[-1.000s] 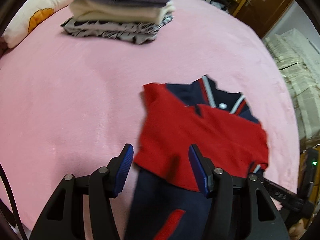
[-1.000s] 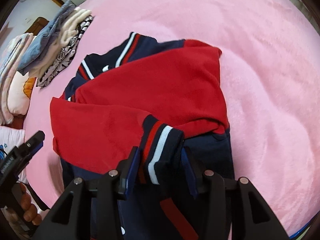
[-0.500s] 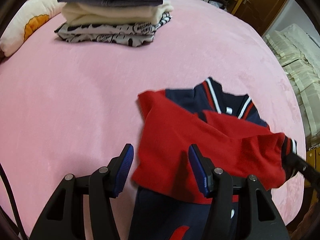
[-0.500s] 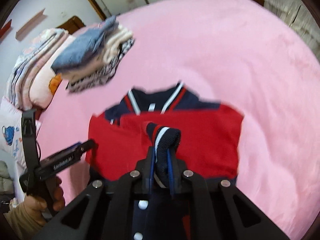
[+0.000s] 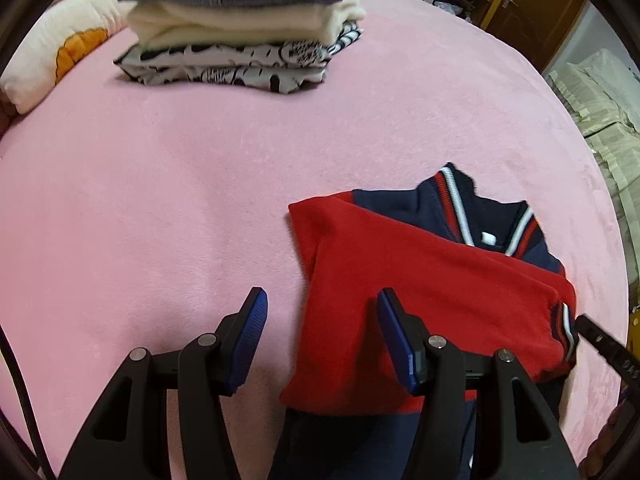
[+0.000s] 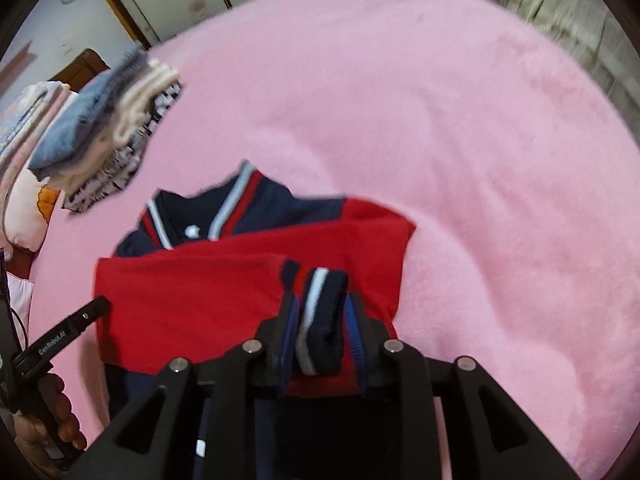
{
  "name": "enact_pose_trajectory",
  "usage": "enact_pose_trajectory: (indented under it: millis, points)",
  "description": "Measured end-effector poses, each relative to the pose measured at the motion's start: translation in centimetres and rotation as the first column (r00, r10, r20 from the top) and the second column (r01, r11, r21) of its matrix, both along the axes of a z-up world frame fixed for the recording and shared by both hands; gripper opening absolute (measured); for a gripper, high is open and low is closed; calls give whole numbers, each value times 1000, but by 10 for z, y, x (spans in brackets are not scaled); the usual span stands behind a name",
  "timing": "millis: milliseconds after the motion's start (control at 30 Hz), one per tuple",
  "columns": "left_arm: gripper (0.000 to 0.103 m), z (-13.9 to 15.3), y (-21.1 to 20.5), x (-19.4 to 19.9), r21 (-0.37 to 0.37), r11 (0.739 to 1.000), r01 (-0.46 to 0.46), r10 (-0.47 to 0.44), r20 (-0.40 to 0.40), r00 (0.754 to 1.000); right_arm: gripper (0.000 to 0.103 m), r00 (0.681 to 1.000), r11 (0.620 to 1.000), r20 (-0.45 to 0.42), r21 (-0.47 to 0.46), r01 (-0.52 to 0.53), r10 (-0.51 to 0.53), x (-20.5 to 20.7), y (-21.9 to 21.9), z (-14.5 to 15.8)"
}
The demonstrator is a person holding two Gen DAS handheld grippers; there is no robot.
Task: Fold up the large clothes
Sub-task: 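Lay the cuff down on the first folded sleeve with the right tool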
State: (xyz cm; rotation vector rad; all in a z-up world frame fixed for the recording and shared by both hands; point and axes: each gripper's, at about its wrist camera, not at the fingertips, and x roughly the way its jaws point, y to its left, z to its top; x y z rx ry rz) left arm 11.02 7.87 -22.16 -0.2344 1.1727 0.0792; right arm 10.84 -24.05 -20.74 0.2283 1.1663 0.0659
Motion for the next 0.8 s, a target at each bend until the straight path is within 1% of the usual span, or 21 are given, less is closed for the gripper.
enact_pose_trajectory:
  millis: [33,100,167,233,300,400,433,467,500,567,667,800]
  points:
    - [56,5,-3,-3,-1,1000,8,-8,6,1000,26,999,1000,29,3,-17,17,-6,6,11]
    - [56,15,-12,-10,-32,999,42,-41,19,999,25,996,997,54,31,-69,67,-13,18,19]
    - [56,19,-27,-14,-69,993,95,-94,23,995,25,986,986,76,68,-155,150,-22,39,25]
    - [56,15,-45,-16,-73,987,145,-144,17,989,25,973,974,86,51,-220,216,-23,62,22]
    - [56,3,-55,-13,-63,985,163,-164,-8,986,25,964,966,66,18,-260,258,-22,79,7]
    - [56,-18,-56,-3,-57,987,151,-154,-49,987,25,967,968,22,-11,-252,253,-14,83,-15]
    - [56,-23,-53,0,-51,988,146,-149,-60,987,19,970,970,5,-37,-241,241,-11,78,-22]
    - [56,-27,-50,3,-51,989,139,-143,-68,987,3,972,971,0,-51,-235,235,-7,78,-27]
    - [56,-29,-45,5,-76,988,134,-140,-71,988,0,974,972,-6,-59,-226,226,-6,72,-29]
    - [54,-29,-37,8,-102,987,122,-130,-67,989,0,984,981,0,-72,-178,179,-7,51,-29]
    - [54,-28,-33,7,-97,986,137,-144,-67,987,0,992,989,13,-87,-122,124,-9,26,-26]
    - [54,-28,-36,9,-69,986,151,-155,-70,985,0,996,992,3,-85,-92,92,-7,12,-25]
